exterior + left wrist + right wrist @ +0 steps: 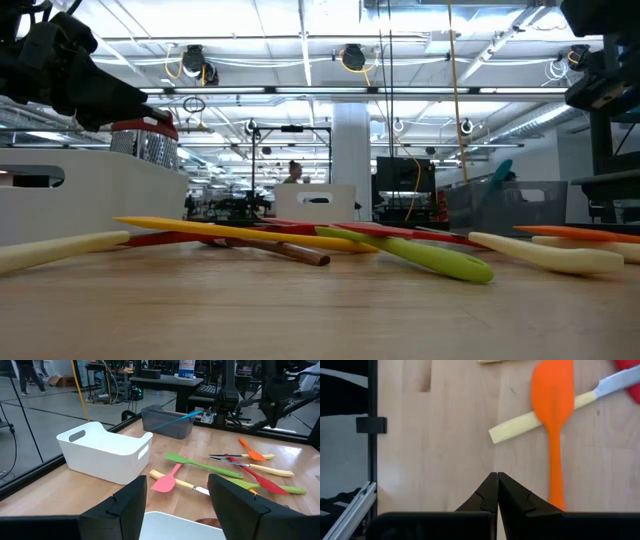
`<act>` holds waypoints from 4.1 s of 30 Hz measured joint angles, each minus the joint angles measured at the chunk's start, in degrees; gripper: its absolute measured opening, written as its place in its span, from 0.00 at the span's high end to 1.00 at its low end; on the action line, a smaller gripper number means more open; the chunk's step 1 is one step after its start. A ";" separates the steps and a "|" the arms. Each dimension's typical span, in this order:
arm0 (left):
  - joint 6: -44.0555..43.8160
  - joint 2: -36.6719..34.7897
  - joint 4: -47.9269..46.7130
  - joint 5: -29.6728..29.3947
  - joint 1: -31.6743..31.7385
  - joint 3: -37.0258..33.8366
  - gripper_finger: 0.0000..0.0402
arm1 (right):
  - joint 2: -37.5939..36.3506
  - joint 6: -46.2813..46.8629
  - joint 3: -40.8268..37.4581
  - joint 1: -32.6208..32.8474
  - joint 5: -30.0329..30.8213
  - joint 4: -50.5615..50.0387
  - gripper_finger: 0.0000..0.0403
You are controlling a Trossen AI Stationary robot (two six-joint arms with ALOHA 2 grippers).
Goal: Pick & Place Kitchen Items
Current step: Put the orange spatula into the black bin
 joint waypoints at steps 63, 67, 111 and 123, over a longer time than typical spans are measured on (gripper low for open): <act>-0.55 0.01 -2.78 0.00 -0.01 -0.01 0.46 | -0.07 2.72 -26.04 -2.32 6.62 14.32 0.66; -0.52 0.02 -2.85 0.00 -0.02 0.00 0.46 | -0.03 2.70 -26.16 -2.32 7.08 14.24 0.74; -0.44 0.02 -2.77 0.00 0.00 0.00 0.46 | 0.13 1.10 -10.74 -2.26 7.00 10.41 0.93; -0.44 0.00 -2.75 0.00 0.00 -0.02 0.46 | -3.57 3.04 0.67 -2.97 9.18 8.42 1.00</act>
